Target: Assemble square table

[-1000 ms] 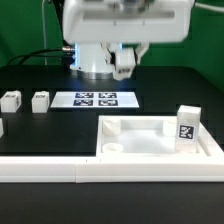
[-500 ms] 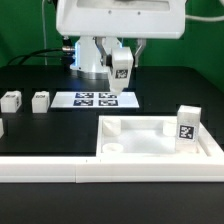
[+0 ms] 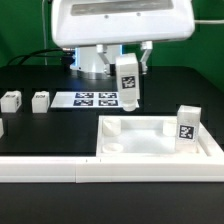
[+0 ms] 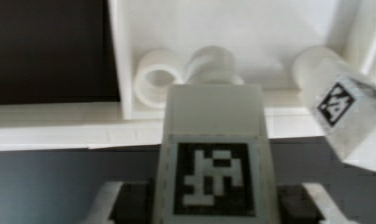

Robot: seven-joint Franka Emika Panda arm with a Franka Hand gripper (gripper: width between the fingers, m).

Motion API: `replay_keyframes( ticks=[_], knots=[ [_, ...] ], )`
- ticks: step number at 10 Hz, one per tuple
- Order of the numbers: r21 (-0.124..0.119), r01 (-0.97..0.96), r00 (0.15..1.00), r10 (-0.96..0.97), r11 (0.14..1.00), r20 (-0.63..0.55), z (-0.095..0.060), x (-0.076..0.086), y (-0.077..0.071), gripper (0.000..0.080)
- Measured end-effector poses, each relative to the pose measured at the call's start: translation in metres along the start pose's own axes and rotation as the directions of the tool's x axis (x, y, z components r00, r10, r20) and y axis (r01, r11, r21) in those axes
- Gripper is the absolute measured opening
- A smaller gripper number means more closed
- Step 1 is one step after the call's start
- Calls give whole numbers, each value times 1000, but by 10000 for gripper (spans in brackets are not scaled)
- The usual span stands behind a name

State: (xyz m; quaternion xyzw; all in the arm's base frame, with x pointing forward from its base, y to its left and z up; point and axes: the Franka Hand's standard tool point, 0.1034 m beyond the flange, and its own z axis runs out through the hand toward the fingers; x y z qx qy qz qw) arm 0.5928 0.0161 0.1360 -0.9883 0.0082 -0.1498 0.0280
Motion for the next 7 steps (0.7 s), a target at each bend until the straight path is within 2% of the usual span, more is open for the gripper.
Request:
replay_keyframes(
  ticks=[2,3,4,5,6,7],
  knots=[
    [0,-1,1000,1,1000,1,1,-1,0,293],
    [-18,-2,999,1,1000,-50,3,1,3,293],
    [-66,23,993,-31,998,-112,15,-16,10,293],
    [-89,31,991,-42,996,-127,21,-16,24,293],
    [-100,14,987,-30,995,-161,17,0,35,293],
    [-103,9,985,-27,995,-169,17,2,38,293]
  ],
)
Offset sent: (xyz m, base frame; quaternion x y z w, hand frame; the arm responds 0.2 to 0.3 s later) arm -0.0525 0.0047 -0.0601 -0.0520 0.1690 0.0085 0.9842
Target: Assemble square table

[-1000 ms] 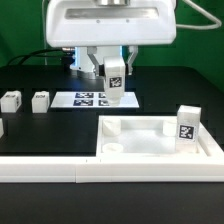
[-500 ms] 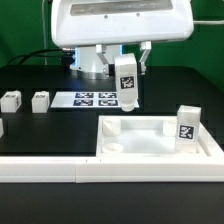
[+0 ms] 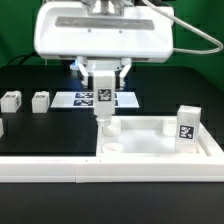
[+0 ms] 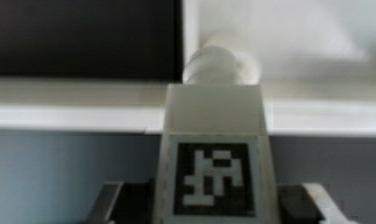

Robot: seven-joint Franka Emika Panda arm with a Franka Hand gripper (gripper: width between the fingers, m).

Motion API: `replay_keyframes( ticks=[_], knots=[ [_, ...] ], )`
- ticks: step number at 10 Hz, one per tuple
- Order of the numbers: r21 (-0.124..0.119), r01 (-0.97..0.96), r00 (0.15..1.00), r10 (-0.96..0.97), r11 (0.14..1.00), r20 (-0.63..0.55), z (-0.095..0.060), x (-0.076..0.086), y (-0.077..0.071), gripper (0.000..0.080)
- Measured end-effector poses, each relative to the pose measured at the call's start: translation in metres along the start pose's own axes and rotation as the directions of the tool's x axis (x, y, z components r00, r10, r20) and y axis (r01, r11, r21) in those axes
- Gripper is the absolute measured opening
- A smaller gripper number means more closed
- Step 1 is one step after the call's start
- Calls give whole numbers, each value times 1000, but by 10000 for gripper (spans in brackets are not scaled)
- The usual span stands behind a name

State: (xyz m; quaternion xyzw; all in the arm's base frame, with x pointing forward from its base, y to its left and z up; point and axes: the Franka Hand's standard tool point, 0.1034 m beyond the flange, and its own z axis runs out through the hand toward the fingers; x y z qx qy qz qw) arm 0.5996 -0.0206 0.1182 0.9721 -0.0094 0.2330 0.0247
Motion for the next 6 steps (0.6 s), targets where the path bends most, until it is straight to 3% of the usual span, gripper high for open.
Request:
replay_keyframes(
  ticks=[4,5,6],
  knots=[
    [-3,-15,1000,14,1000,-14,2,-1,-4,293],
    [-29,-42,993,39,999,-112,5,2,-15,293],
    [-36,-26,991,21,999,-132,12,-1,-23,293]
  ],
)
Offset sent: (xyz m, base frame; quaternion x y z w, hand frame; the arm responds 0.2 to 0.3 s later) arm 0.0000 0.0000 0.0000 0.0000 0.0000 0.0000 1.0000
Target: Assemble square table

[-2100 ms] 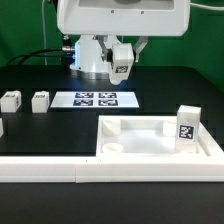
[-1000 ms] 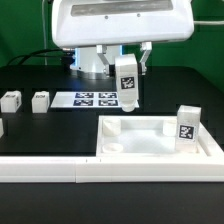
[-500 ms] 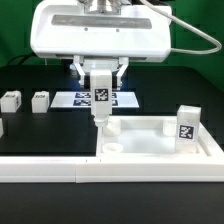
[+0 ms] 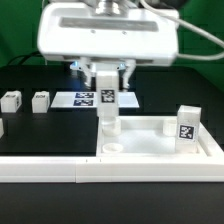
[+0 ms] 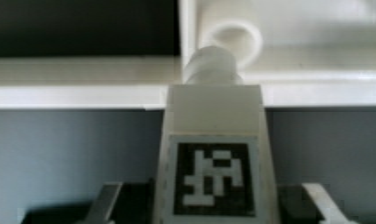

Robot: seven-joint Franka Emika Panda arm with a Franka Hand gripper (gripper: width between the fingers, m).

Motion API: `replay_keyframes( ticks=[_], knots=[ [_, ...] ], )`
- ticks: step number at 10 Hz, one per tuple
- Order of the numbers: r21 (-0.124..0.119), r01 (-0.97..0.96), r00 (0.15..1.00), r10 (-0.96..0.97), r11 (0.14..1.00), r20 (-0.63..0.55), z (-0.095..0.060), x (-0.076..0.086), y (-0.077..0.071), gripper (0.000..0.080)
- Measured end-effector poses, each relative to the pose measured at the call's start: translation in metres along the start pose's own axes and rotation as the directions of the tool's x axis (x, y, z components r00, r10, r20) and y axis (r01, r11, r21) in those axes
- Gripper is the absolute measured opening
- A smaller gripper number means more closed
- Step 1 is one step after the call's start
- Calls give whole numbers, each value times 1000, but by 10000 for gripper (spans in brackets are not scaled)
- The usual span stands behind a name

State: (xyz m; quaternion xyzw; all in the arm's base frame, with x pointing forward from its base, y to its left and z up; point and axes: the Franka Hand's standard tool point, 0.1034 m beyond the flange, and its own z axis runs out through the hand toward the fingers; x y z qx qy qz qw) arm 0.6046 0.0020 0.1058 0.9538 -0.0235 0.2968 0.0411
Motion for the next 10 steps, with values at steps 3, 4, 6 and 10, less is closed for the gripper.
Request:
replay_keyframes(
  ticks=[3,4,6,10],
  knots=[
    [-1,3,1000,-3,1000,-8,3,0,-2,293],
    [-2,4,1000,-4,1000,-4,4,-1,-1,293],
    [-7,3,1000,-3,1000,4,8,-6,2,293],
    [-11,3,1000,-3,1000,10,17,-8,4,293]
  ],
)
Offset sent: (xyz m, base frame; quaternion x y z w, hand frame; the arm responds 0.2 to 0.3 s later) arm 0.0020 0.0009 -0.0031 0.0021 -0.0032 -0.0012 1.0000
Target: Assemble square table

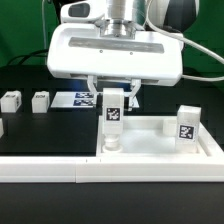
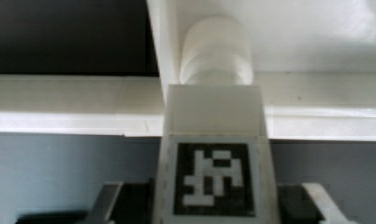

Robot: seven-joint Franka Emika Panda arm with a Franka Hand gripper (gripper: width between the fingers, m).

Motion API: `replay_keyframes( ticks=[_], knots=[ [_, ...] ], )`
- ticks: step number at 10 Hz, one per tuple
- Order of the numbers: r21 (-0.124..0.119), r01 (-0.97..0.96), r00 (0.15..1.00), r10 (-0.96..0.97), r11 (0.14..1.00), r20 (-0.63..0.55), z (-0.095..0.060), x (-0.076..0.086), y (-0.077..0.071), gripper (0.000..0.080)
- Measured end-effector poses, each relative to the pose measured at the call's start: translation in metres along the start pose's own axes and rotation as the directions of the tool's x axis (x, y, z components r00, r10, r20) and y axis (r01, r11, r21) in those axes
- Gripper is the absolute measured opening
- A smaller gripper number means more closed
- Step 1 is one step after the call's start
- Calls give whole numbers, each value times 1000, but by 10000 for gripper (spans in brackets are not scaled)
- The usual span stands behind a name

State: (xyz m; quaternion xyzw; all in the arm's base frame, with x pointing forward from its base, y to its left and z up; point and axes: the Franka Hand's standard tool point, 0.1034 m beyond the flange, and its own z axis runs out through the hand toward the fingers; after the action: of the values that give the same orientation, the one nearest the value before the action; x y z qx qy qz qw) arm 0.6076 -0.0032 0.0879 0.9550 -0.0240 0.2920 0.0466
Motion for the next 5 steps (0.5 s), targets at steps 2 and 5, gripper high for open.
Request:
replay_keyframes(
  ticks=[2,5],
  knots=[
    [2,3,1000,-3,1000,2,4,-1,-3,293],
    [4,10,1000,-10,1000,8,8,-4,-7,293]
  ],
)
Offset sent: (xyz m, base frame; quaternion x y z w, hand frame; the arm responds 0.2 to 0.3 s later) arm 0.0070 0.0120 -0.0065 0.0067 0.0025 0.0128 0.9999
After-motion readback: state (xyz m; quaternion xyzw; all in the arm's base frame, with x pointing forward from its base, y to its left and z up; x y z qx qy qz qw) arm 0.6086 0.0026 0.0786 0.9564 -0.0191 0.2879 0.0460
